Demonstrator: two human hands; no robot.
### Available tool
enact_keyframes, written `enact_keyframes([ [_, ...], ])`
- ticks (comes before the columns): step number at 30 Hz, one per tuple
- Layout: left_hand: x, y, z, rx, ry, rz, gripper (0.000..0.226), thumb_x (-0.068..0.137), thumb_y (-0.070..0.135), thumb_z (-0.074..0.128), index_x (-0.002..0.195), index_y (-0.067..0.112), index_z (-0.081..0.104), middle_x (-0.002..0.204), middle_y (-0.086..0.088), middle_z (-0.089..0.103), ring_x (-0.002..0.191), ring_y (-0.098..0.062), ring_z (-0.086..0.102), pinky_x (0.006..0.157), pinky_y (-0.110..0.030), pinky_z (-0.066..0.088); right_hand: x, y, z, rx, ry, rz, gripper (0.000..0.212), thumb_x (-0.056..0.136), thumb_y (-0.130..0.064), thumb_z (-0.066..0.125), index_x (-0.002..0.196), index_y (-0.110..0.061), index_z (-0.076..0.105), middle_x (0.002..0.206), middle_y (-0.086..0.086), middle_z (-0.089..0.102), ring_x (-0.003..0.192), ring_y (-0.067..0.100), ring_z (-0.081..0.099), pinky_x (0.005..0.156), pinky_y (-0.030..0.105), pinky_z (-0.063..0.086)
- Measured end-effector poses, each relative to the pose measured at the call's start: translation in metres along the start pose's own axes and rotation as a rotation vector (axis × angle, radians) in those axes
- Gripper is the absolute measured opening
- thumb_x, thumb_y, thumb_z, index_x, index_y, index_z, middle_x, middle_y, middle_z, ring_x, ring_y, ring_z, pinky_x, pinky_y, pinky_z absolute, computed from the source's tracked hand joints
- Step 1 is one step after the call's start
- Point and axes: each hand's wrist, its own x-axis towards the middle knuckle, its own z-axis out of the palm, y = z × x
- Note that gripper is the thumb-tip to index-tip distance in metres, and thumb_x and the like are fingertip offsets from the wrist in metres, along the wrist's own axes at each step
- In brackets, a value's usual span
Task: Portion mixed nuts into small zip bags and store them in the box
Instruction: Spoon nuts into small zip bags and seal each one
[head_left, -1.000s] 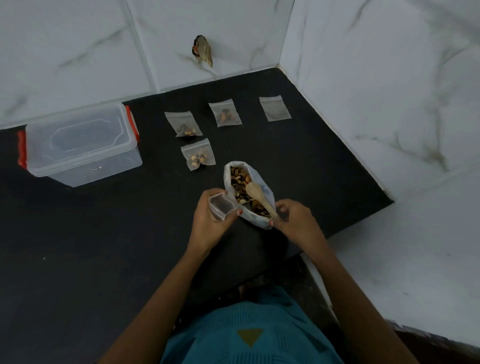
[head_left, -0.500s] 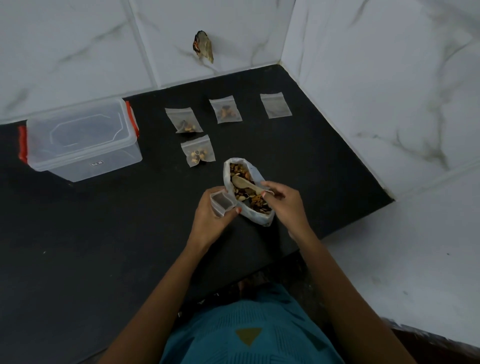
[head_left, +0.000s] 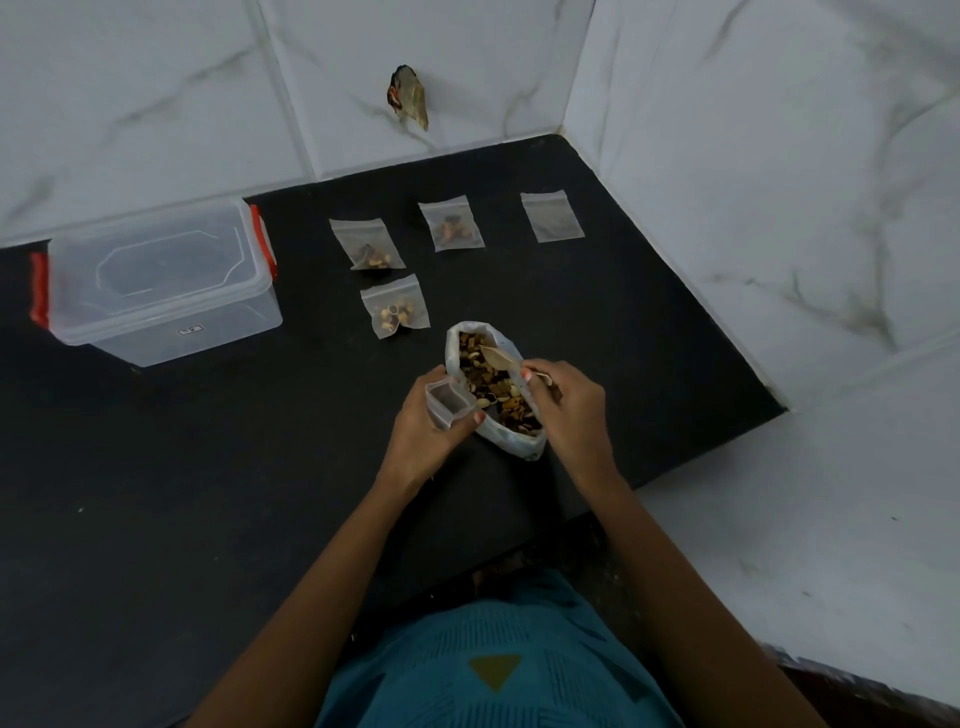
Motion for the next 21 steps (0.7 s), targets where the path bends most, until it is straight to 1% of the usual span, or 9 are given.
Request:
enact_keyframes([
  [2, 0.002, 0.0, 0.001, 0.004, -0.002, 0.0, 0.064, 0.077, 0.019, 0.074, 0.131, 0.022, 0.041, 0.131, 0.001, 0.05, 0.122, -0.013, 0.047, 0.102, -0.035, 0.042, -0.002, 0.002, 0.0, -0.095, -0.038, -0.115, 0.018, 0.088, -0.003, 0.056, 0.103, 0.002, 0.065, 0.092, 0.013, 0.066, 0.081, 0.015, 0.063, 0.071, 0.012, 0.048],
  [4, 0.003, 0.0, 0.002, 0.009, -0.008, -0.003, 0.065, 0.077, 0.021, 0.073, 0.132, 0.021, 0.04, 0.131, 0.001, 0.05, 0.122, -0.013, 0.047, 0.101, -0.034, 0.043, -0.003, 0.001, 0.001, -0.178, -0.065, -0.185, 0.022, 0.09, -0.01, 0.052, 0.102, 0.002, 0.065, 0.089, 0.015, 0.067, 0.08, 0.022, 0.065, 0.07, 0.021, 0.05],
  [6, 0.003, 0.002, 0.003, 0.005, -0.009, -0.013, 0.065, 0.077, 0.02, 0.073, 0.132, 0.021, 0.039, 0.128, 0.003, 0.05, 0.118, -0.01, 0.048, 0.096, -0.028, 0.043, -0.004, -0.003, 0.003, -0.261, -0.069, -0.256, 0.03, 0.088, -0.017, 0.045, 0.097, 0.002, 0.066, 0.084, 0.013, 0.068, 0.075, 0.022, 0.066, 0.067, 0.022, 0.05],
  [9, 0.003, 0.004, 0.003, -0.004, -0.013, -0.025, 0.063, 0.079, 0.02, 0.072, 0.132, 0.022, 0.039, 0.121, 0.008, 0.05, 0.111, -0.004, 0.049, 0.087, -0.018, 0.041, -0.007, -0.004, 0.007, -0.377, -0.09, -0.347, 0.03, 0.084, -0.016, 0.044, 0.091, 0.001, 0.068, 0.078, 0.011, 0.069, 0.069, 0.019, 0.066, 0.062, 0.022, 0.053],
  [12, 0.003, 0.006, 0.002, 0.01, -0.025, -0.027, 0.055, 0.08, 0.02, 0.071, 0.126, 0.026, 0.042, 0.11, 0.017, 0.05, 0.1, 0.005, 0.049, 0.079, -0.009, 0.038, -0.008, 0.006, 0.012, -0.472, -0.158, -0.392, 0.032, 0.082, -0.015, 0.042, 0.091, 0.001, 0.068, 0.081, 0.01, 0.069, 0.072, 0.018, 0.067, 0.066, 0.023, 0.054],
  [14, 0.004, 0.006, 0.002, 0.03, -0.026, -0.021, 0.049, 0.081, 0.021, 0.07, 0.119, 0.029, 0.042, 0.103, 0.021, 0.049, 0.095, 0.008, 0.049, 0.074, -0.006, 0.038, -0.008, 0.011, 0.015, -0.462, -0.182, -0.355, 0.032, 0.083, -0.015, 0.041, 0.093, 0.001, 0.068, 0.085, 0.011, 0.069, 0.076, 0.02, 0.067, 0.068, 0.024, 0.054],
  [17, 0.005, 0.003, 0.002, 0.044, -0.031, -0.017, 0.047, 0.08, 0.021, 0.071, 0.117, 0.029, 0.043, 0.105, 0.016, 0.052, 0.1, 0.001, 0.051, 0.076, -0.01, 0.041, -0.005, 0.006, 0.016, -0.249, -0.124, -0.164, 0.02, 0.088, -0.005, 0.051, 0.097, 0.003, 0.066, 0.087, 0.015, 0.067, 0.079, 0.023, 0.065, 0.07, 0.024, 0.05],
  [19, 0.006, 0.002, 0.002, 0.041, -0.043, -0.029, 0.046, 0.08, 0.021, 0.07, 0.118, 0.029, 0.044, 0.107, 0.014, 0.053, 0.102, -0.002, 0.052, 0.08, -0.015, 0.042, 0.001, 0.002, 0.013, -0.118, -0.049, -0.048, 0.017, 0.089, -0.002, 0.055, 0.101, 0.004, 0.065, 0.089, 0.015, 0.066, 0.08, 0.018, 0.063, 0.071, 0.018, 0.048],
  [21, 0.007, 0.001, 0.002, 0.034, -0.057, -0.035, 0.045, 0.08, 0.021, 0.07, 0.117, 0.029, 0.045, 0.106, 0.014, 0.054, 0.102, -0.002, 0.053, 0.081, -0.017, 0.043, 0.004, -0.002, 0.009, -0.044, 0.016, 0.043, 0.019, 0.09, -0.004, 0.055, 0.105, 0.001, 0.065, 0.094, 0.011, 0.067, 0.084, 0.01, 0.061, 0.071, 0.01, 0.048],
])
